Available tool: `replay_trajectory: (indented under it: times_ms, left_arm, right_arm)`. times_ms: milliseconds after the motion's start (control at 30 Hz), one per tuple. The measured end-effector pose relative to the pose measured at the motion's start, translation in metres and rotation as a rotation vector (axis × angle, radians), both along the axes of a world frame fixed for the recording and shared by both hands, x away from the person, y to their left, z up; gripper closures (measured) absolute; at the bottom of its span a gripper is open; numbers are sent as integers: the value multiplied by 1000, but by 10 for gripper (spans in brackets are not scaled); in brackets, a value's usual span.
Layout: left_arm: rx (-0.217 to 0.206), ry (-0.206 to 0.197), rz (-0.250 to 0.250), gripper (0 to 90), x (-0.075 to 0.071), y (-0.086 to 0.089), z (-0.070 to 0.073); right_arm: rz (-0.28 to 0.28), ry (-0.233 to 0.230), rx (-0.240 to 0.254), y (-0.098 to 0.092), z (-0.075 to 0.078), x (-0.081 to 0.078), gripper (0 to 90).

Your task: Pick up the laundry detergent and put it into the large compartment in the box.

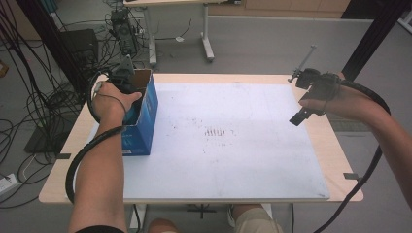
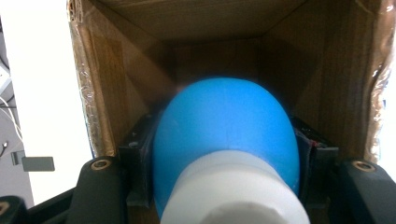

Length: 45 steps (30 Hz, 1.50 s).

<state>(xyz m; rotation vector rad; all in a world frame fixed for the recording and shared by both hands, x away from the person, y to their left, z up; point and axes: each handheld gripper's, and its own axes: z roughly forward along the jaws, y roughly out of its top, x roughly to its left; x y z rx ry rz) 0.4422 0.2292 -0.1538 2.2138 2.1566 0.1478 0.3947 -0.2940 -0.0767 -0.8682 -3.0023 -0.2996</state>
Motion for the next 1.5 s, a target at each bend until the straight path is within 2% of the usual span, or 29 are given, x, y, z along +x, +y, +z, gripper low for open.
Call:
replay_trajectory:
  times_ms: [233, 333, 433, 500, 900, 1100, 1367, 1500]
  left_arm:
    - [-5, -2, 5, 374, -1, 2, 0]
    - [-48, 7, 15, 353, 0, 10, 0]
    - [-29, 7, 11, 353, -1, 6, 2]
    - [-36, 3, 12, 348, -2, 8, 3]
    - [-12, -22, 2, 311, -9, 2, 19]
    - [2, -10, -2, 281, -11, 0, 31]
    - [10, -46, -17, 240, -28, 0, 58]
    - [-7, -66, -34, 212, -37, -1, 72]
  right_arm:
    - [-2, 2, 1, 1, 0, 0, 101]
    - [0, -1, 4, 1, 0, -1, 101]
    - [-2, -1, 2, 1, 1, -1, 101]
    - [3, -2, 4, 1, 1, -1, 101]
    - [7, -10, 8, 2, 3, -3, 101]
    - [11, -15, 8, 4, 6, -5, 101]
    - [12, -20, 8, 5, 8, -5, 101]
    - [16, -18, 6, 7, 8, -4, 101]
